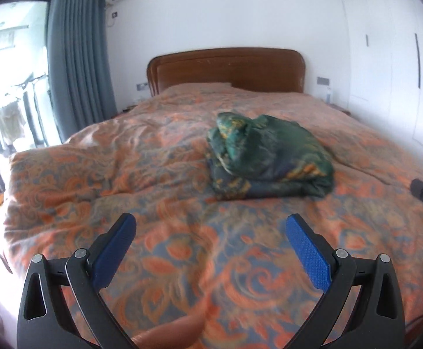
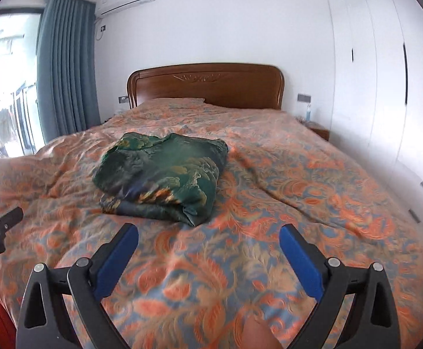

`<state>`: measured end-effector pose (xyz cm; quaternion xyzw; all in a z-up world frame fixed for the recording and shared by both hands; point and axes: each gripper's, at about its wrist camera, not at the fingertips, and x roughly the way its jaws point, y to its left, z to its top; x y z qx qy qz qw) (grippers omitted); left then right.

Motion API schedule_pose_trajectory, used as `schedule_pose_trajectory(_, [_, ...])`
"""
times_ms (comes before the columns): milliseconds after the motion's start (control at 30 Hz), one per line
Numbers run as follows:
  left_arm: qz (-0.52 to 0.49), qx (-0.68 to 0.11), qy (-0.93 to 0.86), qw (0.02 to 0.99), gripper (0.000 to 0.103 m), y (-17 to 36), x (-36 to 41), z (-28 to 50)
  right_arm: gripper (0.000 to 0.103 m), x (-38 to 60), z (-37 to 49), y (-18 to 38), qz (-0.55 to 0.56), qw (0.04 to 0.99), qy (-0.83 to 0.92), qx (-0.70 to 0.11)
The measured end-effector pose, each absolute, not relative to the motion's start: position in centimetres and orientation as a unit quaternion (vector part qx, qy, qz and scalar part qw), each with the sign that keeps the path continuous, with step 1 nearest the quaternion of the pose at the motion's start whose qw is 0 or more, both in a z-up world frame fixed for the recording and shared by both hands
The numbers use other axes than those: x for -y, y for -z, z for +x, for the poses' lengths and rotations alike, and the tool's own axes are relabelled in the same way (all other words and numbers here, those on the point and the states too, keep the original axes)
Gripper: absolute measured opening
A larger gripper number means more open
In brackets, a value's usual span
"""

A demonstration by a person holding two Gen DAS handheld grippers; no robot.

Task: Fold large clothes

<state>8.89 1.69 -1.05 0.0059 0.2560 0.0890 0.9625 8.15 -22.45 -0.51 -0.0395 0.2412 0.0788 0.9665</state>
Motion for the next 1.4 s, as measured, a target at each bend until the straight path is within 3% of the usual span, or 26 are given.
schedule_pose_trajectory(600, [-0.011,-0.337,-0.059,0.939,0.103,-0.1,1.3,7.4,0.102,20.6,2.9,-1.8,-0.058,0.963,-0.073,-0.254])
schedule_pose_trajectory(1400, [0.000,-0.343,-0.060,0.937,0.103,0.0,1.1,7.2,0.102,18.3,1.7,-2.3,-0.093,0.952,-0.091,-0.278])
